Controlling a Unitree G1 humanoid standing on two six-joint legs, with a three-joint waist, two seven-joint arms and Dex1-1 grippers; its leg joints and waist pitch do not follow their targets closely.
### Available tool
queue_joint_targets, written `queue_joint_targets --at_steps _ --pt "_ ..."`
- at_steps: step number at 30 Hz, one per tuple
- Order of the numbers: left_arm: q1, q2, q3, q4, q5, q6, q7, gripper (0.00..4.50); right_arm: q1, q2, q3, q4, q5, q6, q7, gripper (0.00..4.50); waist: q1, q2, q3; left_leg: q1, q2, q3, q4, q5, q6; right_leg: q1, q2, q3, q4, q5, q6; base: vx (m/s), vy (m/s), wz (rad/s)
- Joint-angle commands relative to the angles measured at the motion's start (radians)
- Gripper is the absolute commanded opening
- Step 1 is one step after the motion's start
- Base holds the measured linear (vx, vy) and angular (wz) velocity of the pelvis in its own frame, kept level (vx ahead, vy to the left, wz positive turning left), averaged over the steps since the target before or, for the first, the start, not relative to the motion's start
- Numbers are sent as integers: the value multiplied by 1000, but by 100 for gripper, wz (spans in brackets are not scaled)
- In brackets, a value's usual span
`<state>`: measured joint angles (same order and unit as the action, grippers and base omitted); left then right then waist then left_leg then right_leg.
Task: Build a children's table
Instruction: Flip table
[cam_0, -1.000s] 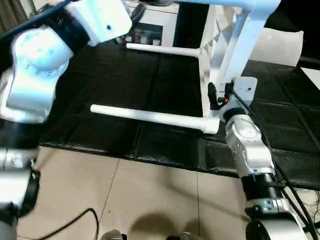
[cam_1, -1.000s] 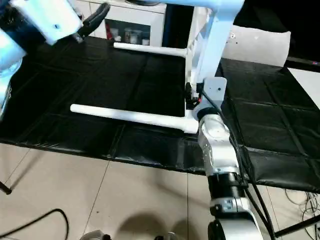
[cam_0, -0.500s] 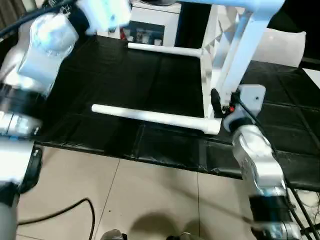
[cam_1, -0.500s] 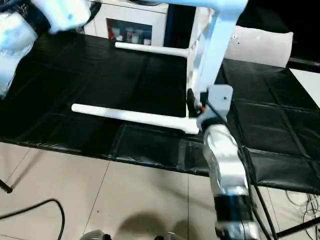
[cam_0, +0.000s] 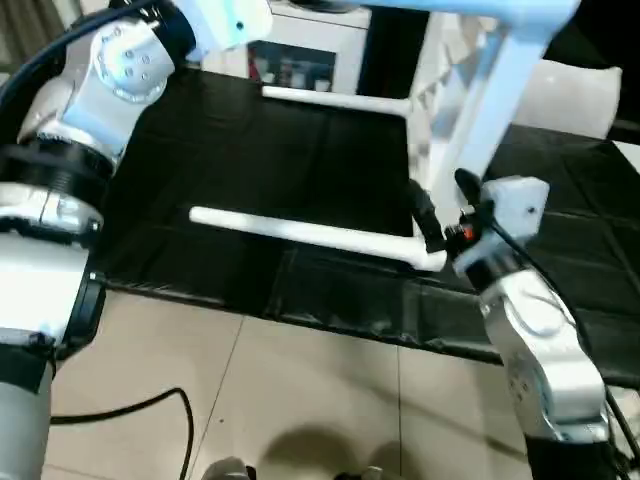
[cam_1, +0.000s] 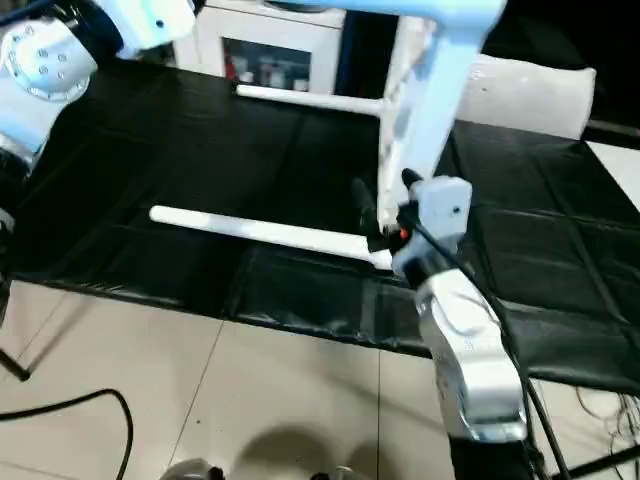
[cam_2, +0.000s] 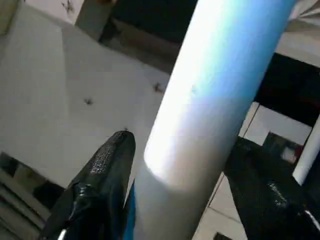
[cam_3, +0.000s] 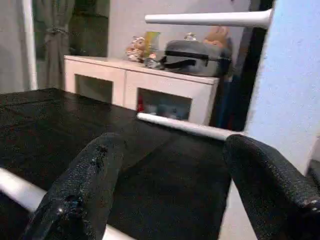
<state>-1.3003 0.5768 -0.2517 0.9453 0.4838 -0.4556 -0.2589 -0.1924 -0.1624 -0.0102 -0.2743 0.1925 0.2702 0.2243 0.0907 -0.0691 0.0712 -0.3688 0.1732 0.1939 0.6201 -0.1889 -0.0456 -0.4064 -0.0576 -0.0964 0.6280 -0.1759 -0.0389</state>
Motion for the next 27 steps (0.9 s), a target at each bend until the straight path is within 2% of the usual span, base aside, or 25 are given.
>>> queue_joint_targets --at_steps 1,4,7,8,11,12,13,16,18,20,22,25,27 --pt "-24 -10 -3 26 -10 -5 -18 274 6 -17 -4 -19 9 24 13 354 3 9 -68 23 64 -47 -78 -252 -12 41 -113 69 -108 -422 -37 0 0 0" --pt "-33 -15 1 38 -32 -9 -74 242 -6 -45 -12 -1 -2 43 25 354 2 7 -67 22 66 -48 -79 -255 -16 43 -117 68 -108 -416 -48 0 0 0" --pt "-35 -14 -1 40 -40 -13 -108 224 -23 -63 -22 16 -6 55 26 354 3 7 -67 24 68 -46 -79 -250 -19 40 -117 71 -105 -398 -54 0 0 0" --pt "-38 -12 -5 48 -43 -18 -126 218 -37 -77 -30 26 -8 64 32 354 3 4 -67 22 66 -47 -78 -246 -17 43 -118 70 -104 -400 -56 0 0 0" --pt "-37 -11 -2 44 -59 -14 -158 210 -52 -95 -32 36 -13 69 41 354 6 5 -68 22 68 -45 -77 -226 -16 44 -118 71 -102 -375 -60 0 0 0" --pt "-31 -12 10 23 -88 1 -202 207 -67 -112 -38 49 -15 71 47 354 6 -3 -68 20 68 -44 -77 -220 -15 45 -117 71 -99 -365 -62 0 0 0" --pt "-31 -12 10 23 -88 1 -202 204 -67 -112 -38 49 -15 71 47 354 10 0 -68 22 68 -44 -77 -214 -15 46 -119 71 -97 -363 -67 0 0 0" --pt "-18 -34 68 -10 -185 65 -286 202 -85 -143 -50 69 -24 73 52 354 11 0 -69 20 68 -40 -76 -185 -14 48 -119 72 -91 -317 -89 0 0 0" --pt "-7 -76 160 -27 -326 162 -363 201 -109 -182 -70 91 -32 73 62 354 14 0 -70 23 71 -38 -75 -168 -15 48 -118 73 -86 -281 -109 0 0 0" --pt "-9 -93 197 -29 -375 211 -388 201 -122 -200 -82 104 -29 75 68 354 22 0 -71 24 68 -33 -73 -165 -11 48 -118 74 -83 -262 -125 0 0 0" --pt "-20 -112 250 -36 -444 294 -414 201 -149 -237 -104 131 -30 69 85 354 22 -7 -70 20 64 -32 -71 -161 -3 54 -120 72 -83 -283 -124 0 0 0" --pt "-24 -120 281 -55 -489 355 -431 201 -171 -266 -121 152 -31 60 97 354 27 -5 -68 19 59 -30 -67 -162 9 53 -121 71 -92 -363 -101 0 0 0" --pt "-23 -126 322 -80 -535 431 -438 201 -206 -305 -139 177 -26 50 111 354 27 -8 -68 18 57 -29 -67 -159 14 53 -117 67 -95 -382 -88 0 0 0"
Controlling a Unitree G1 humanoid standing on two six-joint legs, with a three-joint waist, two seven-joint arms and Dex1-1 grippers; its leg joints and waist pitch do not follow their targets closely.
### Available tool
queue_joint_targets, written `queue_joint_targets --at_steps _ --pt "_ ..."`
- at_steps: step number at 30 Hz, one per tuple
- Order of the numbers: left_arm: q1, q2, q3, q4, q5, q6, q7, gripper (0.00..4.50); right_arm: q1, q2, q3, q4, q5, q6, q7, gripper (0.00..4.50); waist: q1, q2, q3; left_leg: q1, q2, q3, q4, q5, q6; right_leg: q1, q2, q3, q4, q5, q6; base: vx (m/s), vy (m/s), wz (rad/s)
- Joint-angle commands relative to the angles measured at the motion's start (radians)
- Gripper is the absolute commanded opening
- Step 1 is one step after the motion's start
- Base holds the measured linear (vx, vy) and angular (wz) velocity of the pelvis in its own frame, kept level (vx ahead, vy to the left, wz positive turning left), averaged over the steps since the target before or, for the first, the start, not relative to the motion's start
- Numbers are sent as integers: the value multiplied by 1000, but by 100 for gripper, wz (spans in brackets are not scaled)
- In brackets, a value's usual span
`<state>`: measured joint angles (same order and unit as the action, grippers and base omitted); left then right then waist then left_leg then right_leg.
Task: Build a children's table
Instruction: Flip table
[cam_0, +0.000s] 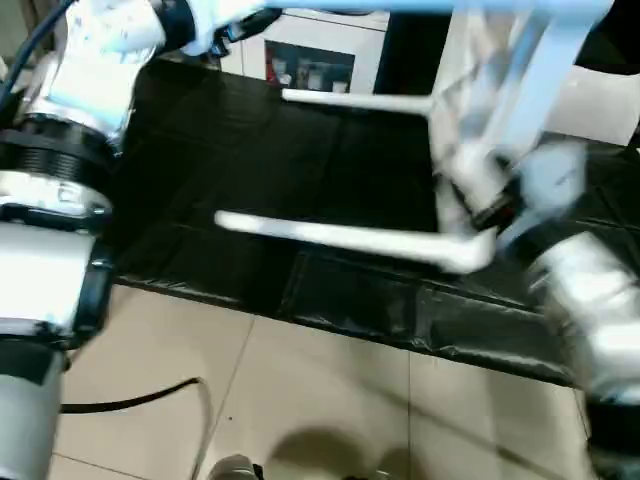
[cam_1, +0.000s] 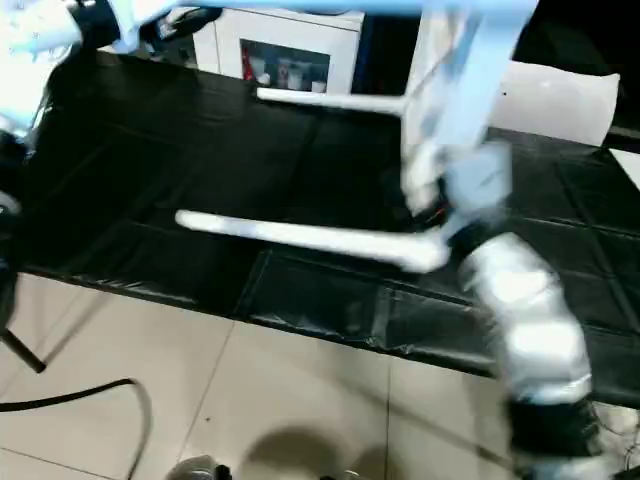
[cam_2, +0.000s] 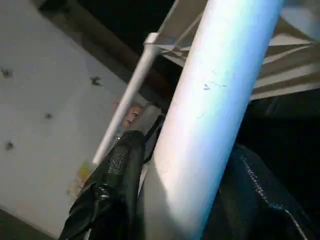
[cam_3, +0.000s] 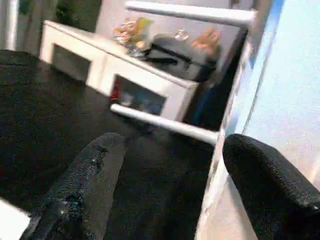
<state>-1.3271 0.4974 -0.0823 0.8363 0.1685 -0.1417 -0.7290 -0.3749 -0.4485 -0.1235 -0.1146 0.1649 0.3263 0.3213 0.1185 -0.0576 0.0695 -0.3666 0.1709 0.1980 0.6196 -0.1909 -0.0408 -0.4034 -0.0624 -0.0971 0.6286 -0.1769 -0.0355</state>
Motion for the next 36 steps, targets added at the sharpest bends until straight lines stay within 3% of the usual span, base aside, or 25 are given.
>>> queue_joint_targets --at_steps 1,5,8,11,15,16,18,19,22,23,27,31,36 --pt "6 -47 164 22 -225 133 32 201 -35 -31 -31 24 4 -10 16 354 -1 -17 -69 16 59 -33 -64 -154 11 50 -112 66 -95 -387 -93 0 0 0" --pt "27 -55 217 -21 -244 200 63 201 -89 -62 -58 44 18 -10 32 354 -3 -17 -70 13 57 -32 -63 -145 20 51 -107 64 -96 -376 -93 0 0 0" --pt "60 -65 249 -73 -266 238 106 201 -109 -59 -63 29 38 7 47 354 -6 -16 -74 11 64 -37 -64 -133 20 55 -109 63 -85 -311 -114 0 0 0" --pt "112 -81 263 -146 -285 262 135 200 -103 -41 -47 -10 59 32 56 354 -15 -19 -78 8 66 -35 -64 -106 30 56 -105 66 -74 -217 -147 0 0 0" --pt "202 -116 276 -270 -304 291 161 198 -79 -10 -12 -58 80 58 61 354 -13 -20 -78 6 69 -32 -62 -71 49 58 -107 68 -69 -173 -164 0 0 0" --pt "232 -125 273 -302 -303 284 167 198 -69 4 -3 -70 82 65 54 354 -13 -19 -79 8 66 -31 -62 -73 50 54 -104 66 -71 -184 -161 0 0 0" --pt "312 -137 254 -372 -300 221 164 196 -41 40 12 -98 80 81 19 354 -13 -27 -78 7 69 -32 -63 -77 45 56 -105 67 -73 -203 -150 0 0 0" --pt "326 -139 250 -384 -300 208 162 196 -36 47 14 -103 78 83 12 354 -12 -20 -79 8 72 -34 -66 -79 37 53 -108 68 -74 -216 -141 0 0 0" --pt "422 -149 237 -429 -306 55 110 193 17 144 -22 -126 66 73 -104 354 -16 -23 -78 12 69 -34 -71 -105 12 46 -103 67 -83 -260 -106 0 0 0" --pt "439 -148 236 -443 -298 64 119 192 28 152 -25 -129 61 62 -113 354 -15 -18 -79 15 72 -35 -72 -107 5 45 -104 68 -80 -251 -108 0 0 0" --pt "497 -145 250 -479 -282 93 162 182 72 222 -70 -136 101 24 -154 354 -22 -22 -73 15 70 -34 -75 -154 -18 44 -106 70 -83 -270 -105 0 0 0" --pt "532 -130 237 -486 -266 57 160 178 108 263 -97 -118 108 -15 -182 390 -29 -24 -71 13 67 -36 -76 -168 -19 45 -106 70 -91 -336 -66 0 0 0" --pt "556 -119 231 -495 -254 44 167 173 92 298 -159 -34 125 -31 -243 442 -38 -23 -72 16 66 -37 -76 -170 -24 39 -103 69 -91 -337 -61 0 0 0"
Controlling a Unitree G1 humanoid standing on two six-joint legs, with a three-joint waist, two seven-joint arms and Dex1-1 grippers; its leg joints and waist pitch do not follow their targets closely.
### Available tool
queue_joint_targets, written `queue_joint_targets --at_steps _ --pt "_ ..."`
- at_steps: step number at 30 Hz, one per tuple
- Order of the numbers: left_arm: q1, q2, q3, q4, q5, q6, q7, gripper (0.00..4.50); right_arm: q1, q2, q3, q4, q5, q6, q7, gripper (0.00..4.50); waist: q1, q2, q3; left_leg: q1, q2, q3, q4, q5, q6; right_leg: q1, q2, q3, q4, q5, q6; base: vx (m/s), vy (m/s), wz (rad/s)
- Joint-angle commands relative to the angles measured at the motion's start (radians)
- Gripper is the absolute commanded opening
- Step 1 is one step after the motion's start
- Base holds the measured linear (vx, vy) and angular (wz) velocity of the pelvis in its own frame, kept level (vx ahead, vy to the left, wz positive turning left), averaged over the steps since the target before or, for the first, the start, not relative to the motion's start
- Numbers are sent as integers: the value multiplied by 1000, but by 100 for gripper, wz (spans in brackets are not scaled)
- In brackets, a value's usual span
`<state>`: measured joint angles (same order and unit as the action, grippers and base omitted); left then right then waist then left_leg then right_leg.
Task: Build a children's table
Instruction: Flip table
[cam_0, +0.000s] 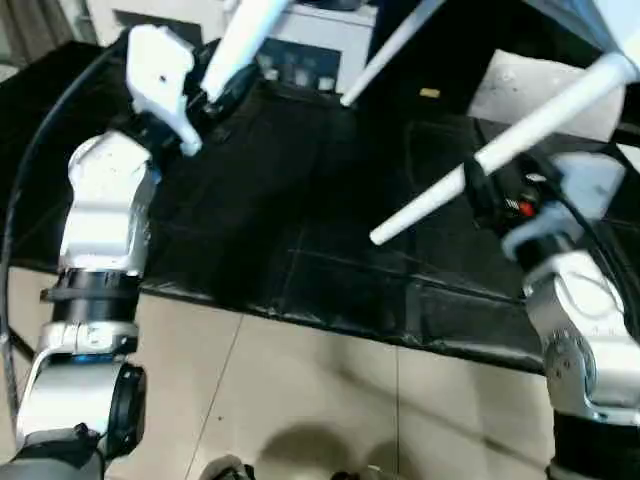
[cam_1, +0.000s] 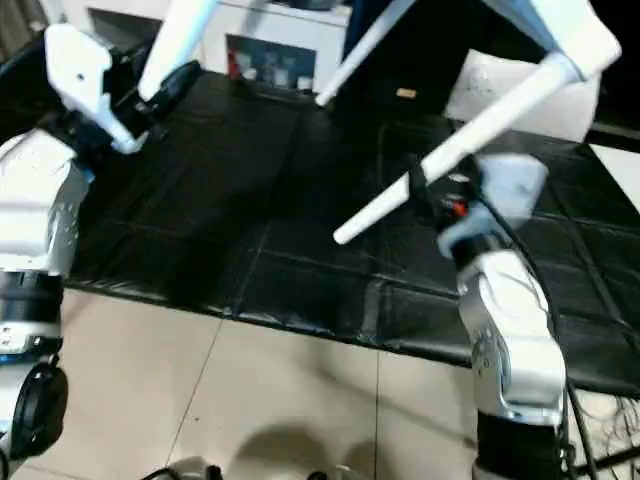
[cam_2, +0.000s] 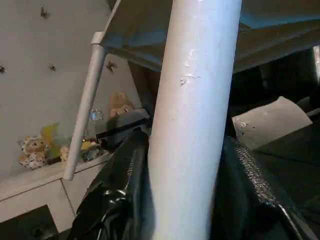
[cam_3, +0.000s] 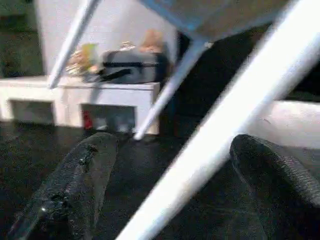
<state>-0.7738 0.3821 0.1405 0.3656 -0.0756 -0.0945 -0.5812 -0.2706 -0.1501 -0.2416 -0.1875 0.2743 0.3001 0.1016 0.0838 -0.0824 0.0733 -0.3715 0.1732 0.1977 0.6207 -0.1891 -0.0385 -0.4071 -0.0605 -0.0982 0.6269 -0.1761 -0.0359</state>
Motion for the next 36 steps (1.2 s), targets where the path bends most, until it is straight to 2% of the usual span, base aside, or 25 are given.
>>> queue_joint_targets --at_steps 1,3,4,5,9,10,11,12,13,14,15,16,18,19,23,24,29,30,33,35,36 --pt "5 0 6 -26 -8 -2 20 172 -24 -2 -51 65 20 -7 -26 447 -4 4 -76 23 63 -36 -77 -175 -29 44 -104 70 -89 -330 -65 0 0 0" --pt "9 7 1 -26 -6 -5 18 172 -49 -11 -61 120 29 -10 -19 450 -3 3 -76 21 61 -34 -76 -169 -27 45 -102 71 -87 -312 -70 0 0 0" --pt "11 8 0 -26 -8 -7 17 172 -72 -22 -63 167 34 -21 -1 450 -4 6 -77 18 61 -35 -76 -167 -28 49 -103 71 -84 -300 -76 0 0 0" --pt "13 9 -3 -25 -8 -10 15 171 -102 -37 -67 227 36 -32 14 450 -6 7 -78 22 60 -34 -75 -171 -29 47 -103 70 -85 -300 -85 0 0 0" --pt "16 16 -6 -19 -11 -17 10 168 -226 -75 -109 453 56 -108 57 450 -9 8 -79 22 59 -33 -71 -172 -30 49 -103 69 -85 -303 -100 0 0 0" --pt "16 18 -5 -17 -11 -18 9 167 -259 -81 -120 508 67 -128 74 450 -8 12 -79 21 59 -31 -71 -167 -28 50 -103 71 -82 -281 -110 0 0 0" --pt "16 21 -5 -14 -13 -19 7 167 -301 -89 -131 578 76 -151 100 450 -7 12 -79 18 60 -32 -72 -153 -27 53 -100 72 -79 -252 -114 0 0 0" --pt "16 21 -5 -14 -13 -19 7 166 -301 -89 -131 578 76 -151 100 450 -8 11 -81 19 61 -32 -71 -148 -23 54 -100 71 -74 -230 -128 0 0 0" --pt "16 25 -5 -11 -14 -19 3 166 -344 -96 -141 649 88 -171 128 450 -9 10 -84 19 61 -31 -69 -142 -19 55 -101 71 -69 -208 -142 0 0 0" --pt "16 36 -8 -4 -13 -21 -5 166 -430 -117 -141 801 87 -217 186 450 -9 10 -84 19 61 -31 -69 -142 -19 55 -101 71 -69 -208 -142 0 0 0" --pt "16 38 -8 -2 -12 -21 -7 166 -444 -121 -140 826 87 -224 197 450 -14 8 -85 14 56 -31 -66 -139 -15 58 -101 68 -66 -207 -161 0 0 0" --pt "16 39 -8 -2 -12 -22 -8 165 -451 -122 -140 838 88 -226 205 450 -11 11 -82 16 57 -28 -65 -141 -9 55 -100 70 -75 -217 -162 0 0 0" --pt "14 48 -9 5 -15 -22 -16 163 -527 -130 -141 973 106 -253 299 450 -13 10 -84 15 60 -29 -64 -147 0 57 -102 69 -73 -227 -170 0 0 0" --pt "14 48 -9 5 -15 -22 -16 162 -527 -130 -141 973 106 -253 299 450 -15 9 -82 14 61 -30 -64 -144 2 57 -102 70 -72 -225 -173 0 0 0" --pt "17 62 -12 18 -16 -28 -31 161 -616 -127 -150 1101 142 -264 470 450 -13 11 -83 15 64 -31 -64 -152 10 56 -103 68 -70 -226 -194 0 0 0" --pt "19 65 -14 21 -17 -30 -34 161 -635 -129 -145 1132 142 -276 510 450 -14 8 -83 13 65 -31 -64 -150 10 58 -103 68 -69 -226 -194 0 0 0" --pt "29 71 -18 31 -16 -27 -37 159 -671 -131 -118 1164 150 -288 653 450 -16 7 -84 12 66 -32 -63 -137 18 59 -107 68 -69 -230 -198 0 0 0" --pt "37 71 -23 41 -8 -23 -33 158 -653 -129 -102 1120 162 -271 705 450 -17 0 -84 9 66 -31 -62 -133 22 60 -106 68 -68 -226 -197 0 0 0" --pt "50 71 -30 54 3 -22 -28 158 -625 -129 -79 1065 176 -252 771 450 -16 5 -85 10 68 -32 -62 -110 41 58 -103 67 -64 -196 -196 0 0 0" --pt "68 64 -44 76 16 -24 -22 157 -576 -133 -58 989 182 -240 814 450 -13 8 -87 13 68 -30 -61 -94 49 56 -102 68 -61 -163 -202 0 0 0" --pt "85 56 -62 109 39 -25 -9 157 -501 -139 -33 861 196 -214 844 450 -9 10 -85 12 67 -30 -62 -83 56 57 -98 68 -63 -146 -195 0 0 0"
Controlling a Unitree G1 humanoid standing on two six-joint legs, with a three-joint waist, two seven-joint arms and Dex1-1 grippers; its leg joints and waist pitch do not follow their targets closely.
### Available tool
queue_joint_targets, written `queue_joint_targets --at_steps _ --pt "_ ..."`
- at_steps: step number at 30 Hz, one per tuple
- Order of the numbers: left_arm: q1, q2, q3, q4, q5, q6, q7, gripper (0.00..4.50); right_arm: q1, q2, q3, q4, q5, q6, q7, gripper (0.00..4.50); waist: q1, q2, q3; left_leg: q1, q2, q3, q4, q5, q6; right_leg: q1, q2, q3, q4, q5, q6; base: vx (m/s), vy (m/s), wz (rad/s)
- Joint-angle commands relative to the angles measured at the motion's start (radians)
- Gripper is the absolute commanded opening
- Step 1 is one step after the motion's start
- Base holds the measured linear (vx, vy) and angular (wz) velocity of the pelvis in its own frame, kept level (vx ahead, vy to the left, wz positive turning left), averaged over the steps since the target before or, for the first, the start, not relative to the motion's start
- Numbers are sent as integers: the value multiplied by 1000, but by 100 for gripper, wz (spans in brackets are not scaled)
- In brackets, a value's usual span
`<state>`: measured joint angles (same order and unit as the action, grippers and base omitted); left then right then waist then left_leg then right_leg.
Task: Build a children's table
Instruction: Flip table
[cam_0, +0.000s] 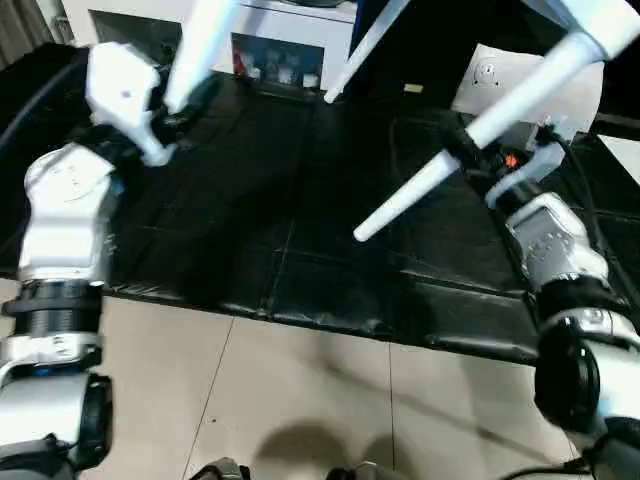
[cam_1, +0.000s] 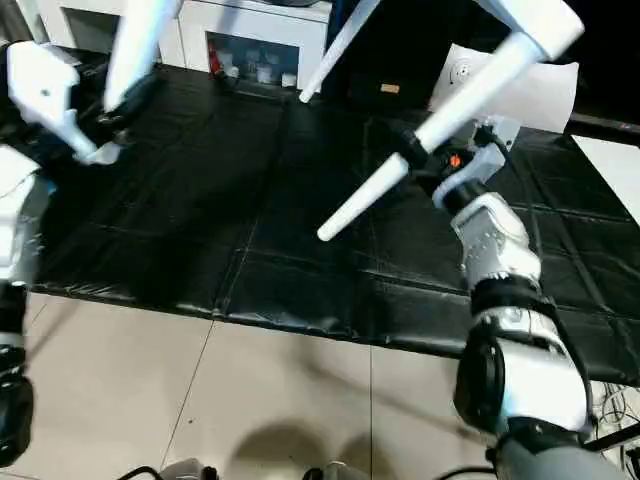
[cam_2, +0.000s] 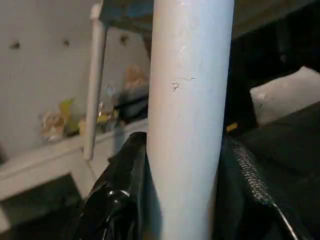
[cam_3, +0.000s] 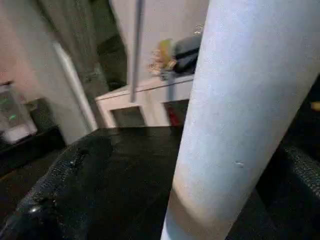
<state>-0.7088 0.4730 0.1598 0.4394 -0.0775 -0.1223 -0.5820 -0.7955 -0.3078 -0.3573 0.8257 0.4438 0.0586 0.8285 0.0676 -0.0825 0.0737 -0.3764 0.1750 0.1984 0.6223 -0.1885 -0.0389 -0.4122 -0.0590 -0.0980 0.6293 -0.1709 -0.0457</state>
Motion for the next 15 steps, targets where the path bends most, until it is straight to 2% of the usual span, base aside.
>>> queue_joint_targets --at_steps 1,2,3,5,6,7,8,9,10,11,12,14,15 --pt "24 -38 -86 47 49 0 0 157 50 16 89 -201 35 42 124 450 12 10 -87 20 67 -30 -63 -80 60 61 -100 69 -65 -140 -179 0 0 0" --pt "24 -38 -86 47 49 0 0 157 50 16 89 -201 35 42 124 450 16 14 -88 21 70 -32 -65 -78 64 61 -101 69 -62 -127 -179 0 0 0" --pt "30 -43 -90 65 59 -3 9 156 84 14 95 -269 49 64 129 450 18 12 -89 22 70 -31 -64 -81 63 59 -101 68 -62 -132 -179 0 0 0" --pt "32 -45 -92 72 63 -4 12 154 99 13 98 -299 57 76 128 450 26 15 -85 26 69 -31 -68 -116 44 56 -102 68 -73 -190 -175 0 0 0" --pt "38 -50 -102 96 80 -9 27 154 146 8 113 -391 65 102 118 450 28 25 -85 30 69 -31 -68 -128 33 53 -103 68 -74 -205 -173 0 0 0" --pt "38 -50 -102 96 80 -9 27 154 146 8 113 -391 65 102 118 450 33 22 -83 35 72 -32 -71 -153 22 51 -103 68 -81 -229 -157 0 0 0" --pt "43 -55 -110 116 92 -13 38 154 186 4 125 -470 72 127 109 450 35 20 -82 32 72 -35 -75 -163 15 54 -102 67 -84 -246 -146 0 0 0" --pt "44 -58 -112 125 97 -16 44 154 202 4 131 -500 74 136 104 450 41 21 -83 36 73 -34 -74 -167 10 53 -105 68 -83 -248 -143 0 0 0" --pt "46 -63 -118 146 110 -26 59 154 241 4 148 -572 76 158 90 450 42 27 -83 38 73 -35 -75 -174 7 51 -106 68 -84 -251 -143 0 0 0" --pt "47 -69 -125 171 126 -37 79 154 284 6 170 -643 73 175 74 450 51 26 -83 41 76 -37 -78 -177 3 51 -103 68 -86 -226 -123 0 0 0" --pt "47 -73 -130 189 137 -45 92 154 313 9 186 -688 70 185 63 450 50 25 -84 38 75 -39 -79 -175 3 52 -104 67 -83 -220 -125 0 0 0" --pt "47 -74 -131 195 140 -47 97 154 321 11 190 -697 66 185 60 450 51 24 -86 35 75 -41 -79 -173 -4 56 -109 66 -82 -216 -128 0 0 0" --pt "44 -83 -137 249 163 -60 140 154 377 35 224 -759 35 190 26 450 54 27 -82 38 75 -38 -80 -192 -11 49 -108 67 -90 -238 -130 0 0 0"
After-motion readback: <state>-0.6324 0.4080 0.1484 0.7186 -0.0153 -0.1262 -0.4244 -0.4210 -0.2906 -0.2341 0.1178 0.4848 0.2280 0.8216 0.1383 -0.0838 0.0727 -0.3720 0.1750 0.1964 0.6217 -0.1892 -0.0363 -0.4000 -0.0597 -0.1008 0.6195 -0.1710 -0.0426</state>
